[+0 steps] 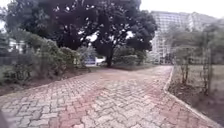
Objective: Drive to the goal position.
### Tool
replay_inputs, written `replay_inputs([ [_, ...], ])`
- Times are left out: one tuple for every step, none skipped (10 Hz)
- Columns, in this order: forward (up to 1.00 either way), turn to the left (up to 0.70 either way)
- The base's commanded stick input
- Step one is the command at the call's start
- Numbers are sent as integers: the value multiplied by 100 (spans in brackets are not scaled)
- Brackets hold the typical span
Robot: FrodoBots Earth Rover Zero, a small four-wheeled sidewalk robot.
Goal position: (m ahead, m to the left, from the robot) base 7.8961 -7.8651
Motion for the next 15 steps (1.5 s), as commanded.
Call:
replay_inputs([
  [70, -3],
  [70, -16],
  [70, -32],
  [70, -21],
  [70, -5],
  [70, 0],
  [70, 0],
  [70, 0],
  [70, 0],
  [70, 0],
  [70, 0],
  [70, 0],
  [70, 0],
  [70, 0],
  [70, 0],
])
